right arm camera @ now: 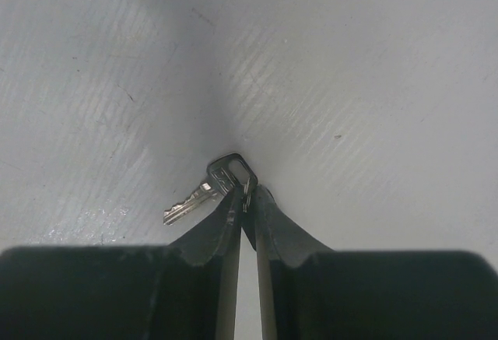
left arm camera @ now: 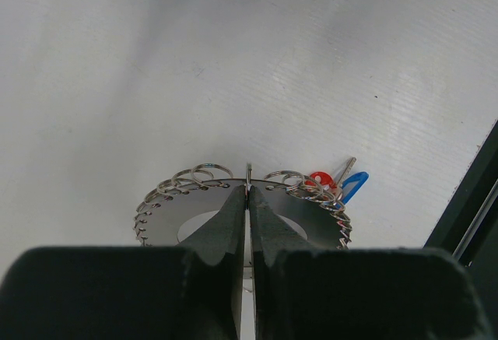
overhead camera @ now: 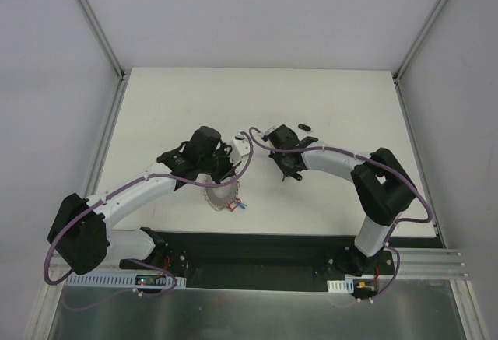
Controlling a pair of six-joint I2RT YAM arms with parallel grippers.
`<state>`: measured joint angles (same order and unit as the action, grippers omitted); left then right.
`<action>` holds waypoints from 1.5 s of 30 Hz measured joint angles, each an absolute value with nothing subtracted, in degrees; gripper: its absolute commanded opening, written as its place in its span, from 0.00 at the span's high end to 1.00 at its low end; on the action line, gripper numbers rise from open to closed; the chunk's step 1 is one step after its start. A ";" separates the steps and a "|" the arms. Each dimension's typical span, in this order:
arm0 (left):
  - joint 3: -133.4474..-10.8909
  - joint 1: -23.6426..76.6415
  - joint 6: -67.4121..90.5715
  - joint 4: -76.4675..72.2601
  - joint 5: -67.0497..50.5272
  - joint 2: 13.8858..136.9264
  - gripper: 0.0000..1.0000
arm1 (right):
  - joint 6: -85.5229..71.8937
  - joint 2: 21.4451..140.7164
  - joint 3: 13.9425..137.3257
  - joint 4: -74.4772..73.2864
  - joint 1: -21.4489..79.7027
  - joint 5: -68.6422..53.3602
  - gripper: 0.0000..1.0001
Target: Put the keys on the keyring
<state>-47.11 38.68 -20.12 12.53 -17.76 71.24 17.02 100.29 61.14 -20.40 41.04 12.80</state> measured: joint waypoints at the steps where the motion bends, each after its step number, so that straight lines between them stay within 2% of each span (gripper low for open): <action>1: -47.11 38.68 -20.12 12.53 -17.76 71.24 1.00 | 16.99 100.42 61.14 -20.40 41.04 12.84 0.85; 9: -47.11 38.68 -20.12 12.53 -17.76 71.24 1.00 | 17.12 100.73 61.19 -20.38 41.10 13.06 0.99; 18: -47.11 38.70 -20.16 12.64 -17.78 70.98 1.00 | 18.22 98.74 60.34 -20.14 41.10 12.08 0.99; 29: -43.22 38.68 -22.00 8.05 -21.89 63.33 1.00 | 23.90 77.76 52.73 -13.87 40.45 -4.95 0.99; 36: -43.33 38.65 -24.36 5.06 -26.35 63.09 1.00 | 28.16 67.94 52.18 -10.96 39.13 -15.44 0.99; 40: -44.84 38.61 -25.52 4.82 -27.20 64.40 1.00 | 29.80 68.03 55.79 -14.24 38.72 -19.20 0.99; 43: -45.15 38.61 -25.26 3.29 -27.38 65.01 1.00 | 30.79 73.03 64.18 -22.11 38.72 -13.91 0.99; 45: -45.04 38.61 -24.71 2.07 -27.38 65.06 1.00 | 30.98 75.70 67.05 -23.92 36.71 -17.19 0.99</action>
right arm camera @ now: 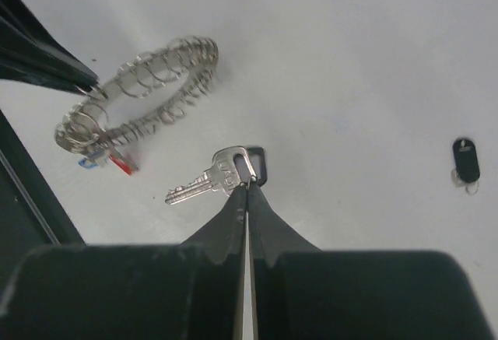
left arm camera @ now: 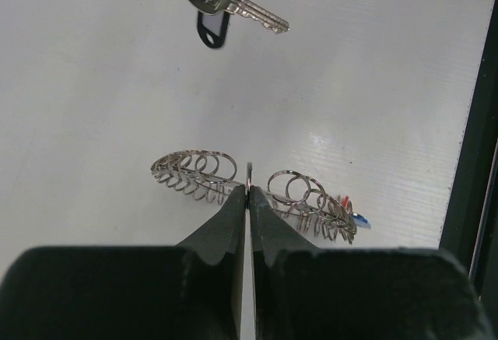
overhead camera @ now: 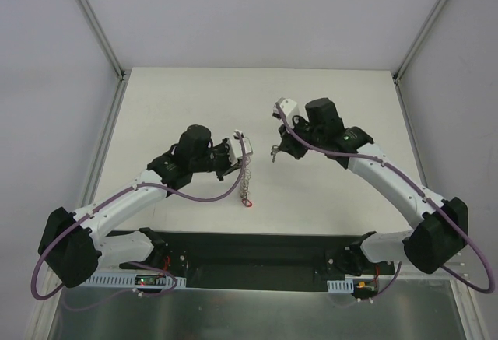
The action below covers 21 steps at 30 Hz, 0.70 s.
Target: Put the keys on the keyring
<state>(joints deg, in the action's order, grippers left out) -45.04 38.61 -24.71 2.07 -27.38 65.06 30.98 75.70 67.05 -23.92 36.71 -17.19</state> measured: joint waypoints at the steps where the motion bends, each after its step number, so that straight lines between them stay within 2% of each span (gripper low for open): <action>1: -45.04 38.61 -24.47 1.63 -27.31 65.06 1.00 | 30.37 75.96 66.30 -24.01 35.53 -18.44 0.99; 3: -45.04 38.61 -23.66 0.71 -26.74 65.06 1.00 | 28.29 76.47 64.84 -25.47 32.99 -14.66 0.99; 6: -44.25 38.61 -22.96 -0.54 -24.88 64.73 1.00 | 24.16 78.85 63.07 -26.85 29.71 -15.11 0.99; 10: -43.72 38.65 -23.09 -0.21 -21.76 64.62 1.00 | 20.08 80.38 61.84 -30.26 28.95 -11.70 0.99; 16: -43.72 39.00 -24.10 -0.14 -19.75 64.62 1.00 | 18.70 75.46 56.05 -28.64 29.95 -6.83 0.99; 21: -43.72 39.77 -24.93 -0.19 -19.79 64.62 1.00 | 19.59 70.15 50.89 -24.86 29.43 -12.08 0.99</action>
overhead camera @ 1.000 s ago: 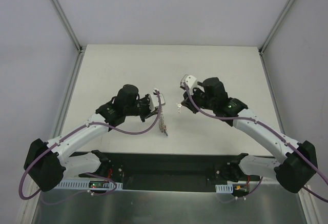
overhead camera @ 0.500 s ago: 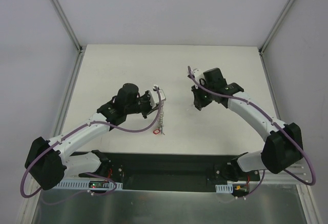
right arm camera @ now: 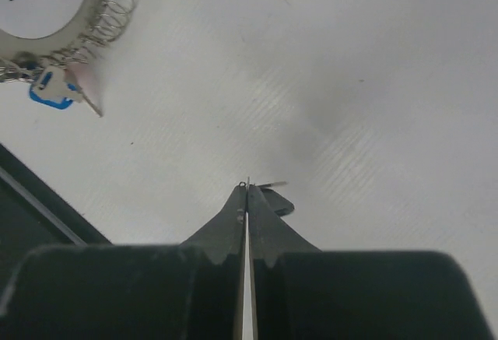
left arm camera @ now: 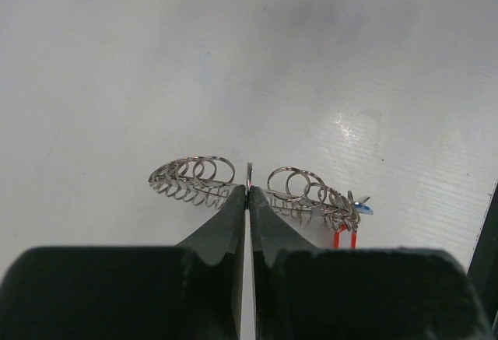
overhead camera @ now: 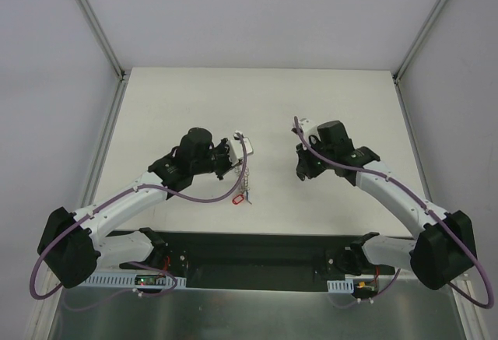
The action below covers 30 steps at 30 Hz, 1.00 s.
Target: Put the keys on the keyring
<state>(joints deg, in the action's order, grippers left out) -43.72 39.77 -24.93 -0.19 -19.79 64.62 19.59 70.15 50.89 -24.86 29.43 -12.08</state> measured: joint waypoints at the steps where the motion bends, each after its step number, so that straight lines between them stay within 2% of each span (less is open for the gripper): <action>1: -43.72 39.77 -24.93 -0.19 -20.08 64.62 1.00 | 19.68 69.60 50.22 -23.75 29.26 -13.87 0.99; 9: -43.68 41.25 -25.30 -0.23 -20.47 64.47 1.00 | 19.92 72.20 52.01 -23.24 32.40 -12.53 0.99; 16: -43.13 43.07 -26.48 -0.16 -22.52 62.72 1.00 | 21.78 61.17 41.87 -15.44 36.05 -18.63 0.99; 30: -42.17 45.01 -26.55 -0.16 -31.66 60.84 1.00 | 30.59 51.24 39.92 -8.14 45.74 -23.46 0.99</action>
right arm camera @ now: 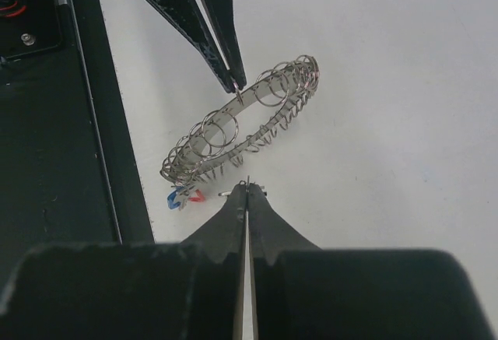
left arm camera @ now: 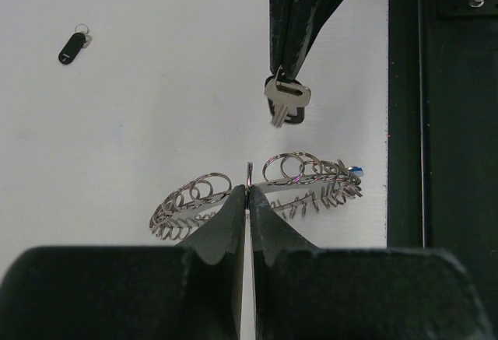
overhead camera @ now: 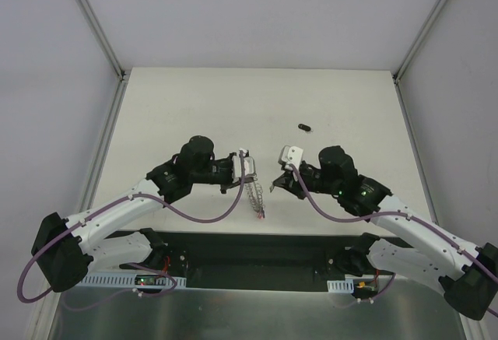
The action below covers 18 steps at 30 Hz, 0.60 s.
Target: Put the keys on the keyring
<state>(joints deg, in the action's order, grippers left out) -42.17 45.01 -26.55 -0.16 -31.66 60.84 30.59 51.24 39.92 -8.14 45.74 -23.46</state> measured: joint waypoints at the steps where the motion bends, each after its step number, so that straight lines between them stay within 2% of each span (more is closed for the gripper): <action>1: -42.17 45.04 -26.52 -0.12 -32.56 60.84 1.00 | 31.05 51.18 39.92 -8.16 46.13 -23.51 0.99; 18: -42.17 45.04 -26.02 -0.14 -39.22 60.90 1.00 | 35.70 53.41 41.87 -11.14 51.24 -22.81 0.99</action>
